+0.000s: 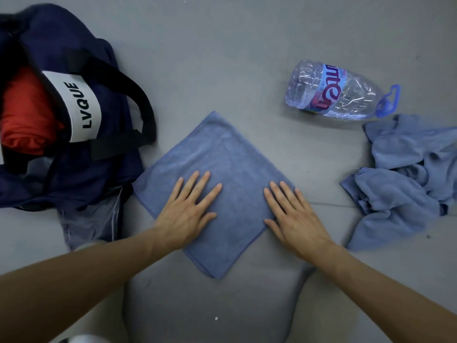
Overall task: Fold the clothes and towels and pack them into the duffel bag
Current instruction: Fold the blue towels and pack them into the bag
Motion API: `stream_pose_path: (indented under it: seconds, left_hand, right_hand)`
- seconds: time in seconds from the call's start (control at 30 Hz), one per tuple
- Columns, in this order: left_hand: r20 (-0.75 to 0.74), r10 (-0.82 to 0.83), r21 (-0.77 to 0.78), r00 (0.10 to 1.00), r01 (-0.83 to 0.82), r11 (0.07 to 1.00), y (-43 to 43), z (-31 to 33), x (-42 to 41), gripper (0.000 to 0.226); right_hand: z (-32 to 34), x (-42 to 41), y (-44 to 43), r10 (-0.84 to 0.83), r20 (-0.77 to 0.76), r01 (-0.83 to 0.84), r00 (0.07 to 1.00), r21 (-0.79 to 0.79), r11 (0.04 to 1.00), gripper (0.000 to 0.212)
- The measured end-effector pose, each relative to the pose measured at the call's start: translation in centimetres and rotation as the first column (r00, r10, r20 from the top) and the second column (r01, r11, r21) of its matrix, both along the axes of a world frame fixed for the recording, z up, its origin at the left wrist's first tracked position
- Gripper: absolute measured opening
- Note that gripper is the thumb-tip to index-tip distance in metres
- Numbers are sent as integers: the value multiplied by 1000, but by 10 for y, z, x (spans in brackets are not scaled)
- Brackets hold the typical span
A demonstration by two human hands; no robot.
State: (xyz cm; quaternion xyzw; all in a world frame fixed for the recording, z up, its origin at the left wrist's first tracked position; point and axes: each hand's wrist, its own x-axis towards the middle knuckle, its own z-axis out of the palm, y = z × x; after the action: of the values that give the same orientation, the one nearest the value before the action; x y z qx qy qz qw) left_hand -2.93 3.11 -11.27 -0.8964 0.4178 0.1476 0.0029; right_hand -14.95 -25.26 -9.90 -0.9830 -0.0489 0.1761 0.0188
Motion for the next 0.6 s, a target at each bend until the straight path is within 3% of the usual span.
stream_pose_path:
  seconds: [0.13,0.33,0.43,0.5,0.6]
  left_hand:
    - [-13,10,41,1000,-9,999,33,-2,-4,71]
    - [-39,24,-59,999,-26,998,23,2,-17,66]
    - [-37,-12,-97,999,9,995,28,8,0,59]
    - [-28,-134,-126,991,129,984,41,14,13,51]
    - [-5,-262,-136,965,259,956,70,23,19,30]
  right_hand:
    - [-4,26,-14,6,-47,-6,999,-12,1000,72]
    - [24,109,-20,-113,-154,93,982,-132,987,74]
    - [26,91,9,30,-36,-28,999,68,997,73]
    - [20,52,34,155,79,-168,985,202,965,65]
    - [11,-7,55,136,130,-169,982,292,941,49]
